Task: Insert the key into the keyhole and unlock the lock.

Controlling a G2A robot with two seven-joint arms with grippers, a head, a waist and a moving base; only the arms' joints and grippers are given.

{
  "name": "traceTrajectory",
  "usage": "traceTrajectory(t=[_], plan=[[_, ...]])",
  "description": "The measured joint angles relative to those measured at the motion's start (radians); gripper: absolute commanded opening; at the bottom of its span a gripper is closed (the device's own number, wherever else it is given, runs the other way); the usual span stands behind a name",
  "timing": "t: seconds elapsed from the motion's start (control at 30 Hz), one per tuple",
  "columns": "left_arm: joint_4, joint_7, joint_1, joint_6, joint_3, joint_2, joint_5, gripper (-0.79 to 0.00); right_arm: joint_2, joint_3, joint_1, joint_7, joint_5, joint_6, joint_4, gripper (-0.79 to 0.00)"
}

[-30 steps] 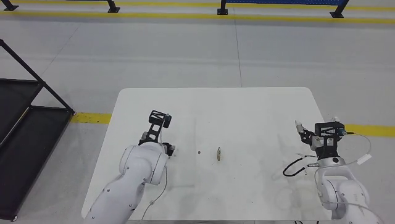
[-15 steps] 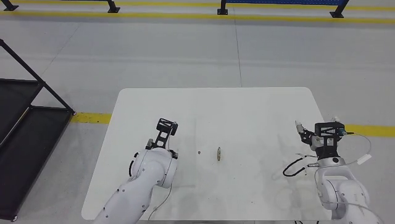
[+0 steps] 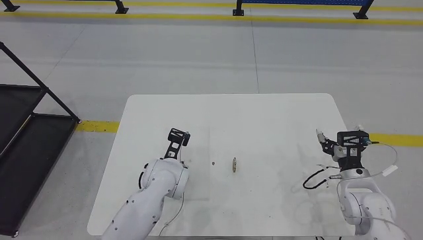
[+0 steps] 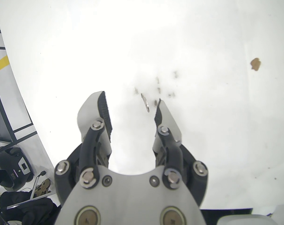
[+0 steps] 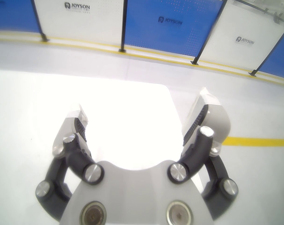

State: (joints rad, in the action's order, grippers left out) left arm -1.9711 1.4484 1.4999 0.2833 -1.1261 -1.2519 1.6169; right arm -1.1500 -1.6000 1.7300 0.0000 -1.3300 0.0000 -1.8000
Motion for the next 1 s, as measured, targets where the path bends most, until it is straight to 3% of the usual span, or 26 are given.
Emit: traceTrajectory(t=[0.27,0.37,0.67,0.73,0.8,1.0], plan=[[0.003,-0.011,0.006,-0.034,-0.026,-0.005,-0.044,-0.489,0.000,0.000,0.000,0.000,0.000,0.000,0.000,0.000],[0.004,-0.015,0.008,-0.042,-0.030,-0.007,-0.050,-0.566,0.000,0.000,0.000,0.000,0.000,0.000,0.000,0.000],[0.015,-0.027,0.008,-0.056,-0.036,-0.013,-0.062,-0.585,0.000,0.000,0.000,0.000,0.000,0.000,0.000,0.000],[0.016,-0.030,0.008,-0.058,-0.037,-0.015,-0.064,-0.619,0.000,0.000,0.000,0.000,0.000,0.000,0.000,0.000],[0.017,-0.032,0.008,-0.060,-0.038,-0.016,-0.066,-0.785,0.000,0.000,0.000,0.000,0.000,0.000,0.000,0.000],[0.022,-0.034,0.009,-0.066,-0.038,-0.020,-0.068,-0.785,0.000,0.000,0.000,0.000,0.000,0.000,0.000,0.000]])
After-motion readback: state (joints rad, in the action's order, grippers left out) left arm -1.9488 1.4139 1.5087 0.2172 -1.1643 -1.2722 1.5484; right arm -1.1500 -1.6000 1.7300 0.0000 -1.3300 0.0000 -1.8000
